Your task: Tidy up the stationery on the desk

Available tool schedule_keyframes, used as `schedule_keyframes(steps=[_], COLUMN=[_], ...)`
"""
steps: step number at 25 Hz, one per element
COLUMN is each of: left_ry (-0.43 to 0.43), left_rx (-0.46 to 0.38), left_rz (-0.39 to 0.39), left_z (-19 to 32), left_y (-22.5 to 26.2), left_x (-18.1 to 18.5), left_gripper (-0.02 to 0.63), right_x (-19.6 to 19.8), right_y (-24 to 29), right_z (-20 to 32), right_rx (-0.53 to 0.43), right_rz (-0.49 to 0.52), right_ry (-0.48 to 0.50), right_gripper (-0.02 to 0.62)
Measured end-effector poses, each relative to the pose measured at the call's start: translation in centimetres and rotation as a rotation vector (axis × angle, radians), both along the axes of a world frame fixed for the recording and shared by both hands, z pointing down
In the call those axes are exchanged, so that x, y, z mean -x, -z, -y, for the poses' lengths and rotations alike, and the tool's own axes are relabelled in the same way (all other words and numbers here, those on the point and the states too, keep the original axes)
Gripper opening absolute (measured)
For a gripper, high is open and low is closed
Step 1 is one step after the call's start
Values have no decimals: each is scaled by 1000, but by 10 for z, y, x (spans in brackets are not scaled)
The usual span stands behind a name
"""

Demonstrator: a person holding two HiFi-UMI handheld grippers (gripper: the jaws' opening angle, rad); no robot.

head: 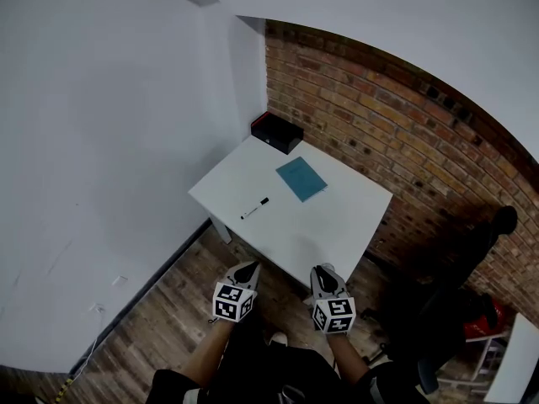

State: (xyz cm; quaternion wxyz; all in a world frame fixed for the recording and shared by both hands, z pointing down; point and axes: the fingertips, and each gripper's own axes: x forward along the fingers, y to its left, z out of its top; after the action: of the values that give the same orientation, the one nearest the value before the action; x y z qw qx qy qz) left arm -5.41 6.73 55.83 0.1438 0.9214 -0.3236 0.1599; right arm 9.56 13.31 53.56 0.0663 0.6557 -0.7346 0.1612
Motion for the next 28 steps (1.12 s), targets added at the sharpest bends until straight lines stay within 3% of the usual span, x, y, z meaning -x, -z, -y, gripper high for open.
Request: schedule_keyframes(steps=[8,21,28], left_ry=[-103,-253,-392], left_rx=[6,24,38], left_rz=[-6,-11,8], left_z=[47,190,266], left_y=[-10,-15,-13], left_x=[-42,-87,-105], left_gripper=[17,17,17], right_x=[-20,-46,-52], right_y=[-7,-18,-14], right_z=[39,156,229], right_rx=[-5,39,76], right_rz=[-5,-4,-3], right_ry=[-66,-227,-333], right_gripper=[26,26,26])
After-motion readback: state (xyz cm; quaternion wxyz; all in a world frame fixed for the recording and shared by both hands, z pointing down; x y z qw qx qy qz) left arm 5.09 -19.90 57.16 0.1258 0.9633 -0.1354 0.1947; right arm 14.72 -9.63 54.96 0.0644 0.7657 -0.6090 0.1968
